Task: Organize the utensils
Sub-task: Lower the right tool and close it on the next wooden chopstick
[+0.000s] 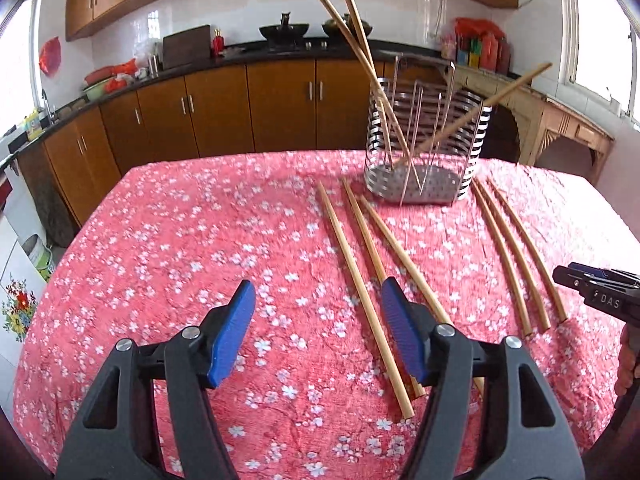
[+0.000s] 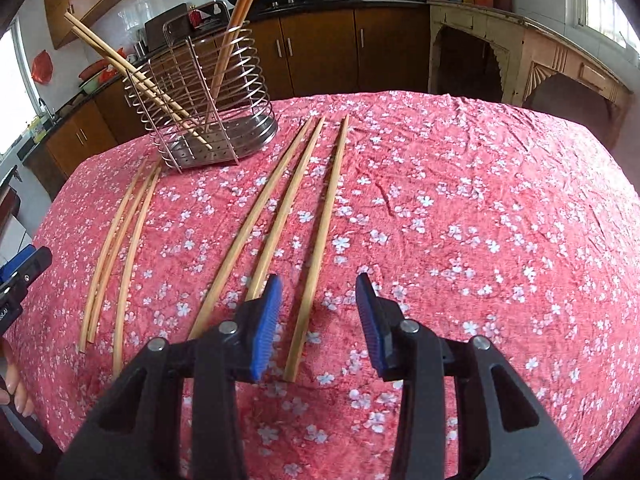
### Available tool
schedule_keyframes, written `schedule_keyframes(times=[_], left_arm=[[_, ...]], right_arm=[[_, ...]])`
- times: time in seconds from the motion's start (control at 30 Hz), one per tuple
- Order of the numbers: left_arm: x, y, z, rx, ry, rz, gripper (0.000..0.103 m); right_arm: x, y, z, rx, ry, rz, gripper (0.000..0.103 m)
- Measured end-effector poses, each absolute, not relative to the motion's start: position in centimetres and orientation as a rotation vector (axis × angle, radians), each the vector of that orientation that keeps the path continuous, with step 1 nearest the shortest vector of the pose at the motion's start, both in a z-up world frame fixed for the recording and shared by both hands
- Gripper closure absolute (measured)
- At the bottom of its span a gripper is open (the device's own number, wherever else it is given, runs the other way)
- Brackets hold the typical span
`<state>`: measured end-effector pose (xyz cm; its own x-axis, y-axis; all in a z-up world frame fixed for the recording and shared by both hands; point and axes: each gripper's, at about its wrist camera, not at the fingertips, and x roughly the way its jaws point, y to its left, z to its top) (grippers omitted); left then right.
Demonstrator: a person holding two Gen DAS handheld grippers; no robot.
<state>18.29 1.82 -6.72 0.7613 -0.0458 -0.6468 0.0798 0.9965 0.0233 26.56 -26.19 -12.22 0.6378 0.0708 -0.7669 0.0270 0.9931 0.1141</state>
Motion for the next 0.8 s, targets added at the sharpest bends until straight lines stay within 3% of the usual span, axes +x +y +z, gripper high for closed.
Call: schedule_keyframes(times=[0.1,0.27,0.47,0.6,0.8], left_arm=[[18.9,1.2,-7.8,0.059,0.737,-0.075,0.04],[20.2,0.3,-9.5,0.063,0.806,-0.072,0.052],[21.1,-0.4,-10.6,0.08,0.846,-0.068,0.066],[21.6,-0.6,-10.7,0.076,0.856,-0.06,0.087],[22.4,0.5,-11.1,0.062,0.878,-0.044,0.098]], right_arm=[[27.0,-25.8,-12.9,0.105,0.894,0.012,0.064],[27.3,-25.5,-13.2,0.057,0.883,-0.007,0.065],[27.3,-25.0,-13.3,0.01,0.865,-0.003,0.083],[27.4,-25.0,-13.2,0.004,0.865,0.008,0.093],[28.0,-26.1,-13.2,0.03,0.864,-0.001,0.095]])
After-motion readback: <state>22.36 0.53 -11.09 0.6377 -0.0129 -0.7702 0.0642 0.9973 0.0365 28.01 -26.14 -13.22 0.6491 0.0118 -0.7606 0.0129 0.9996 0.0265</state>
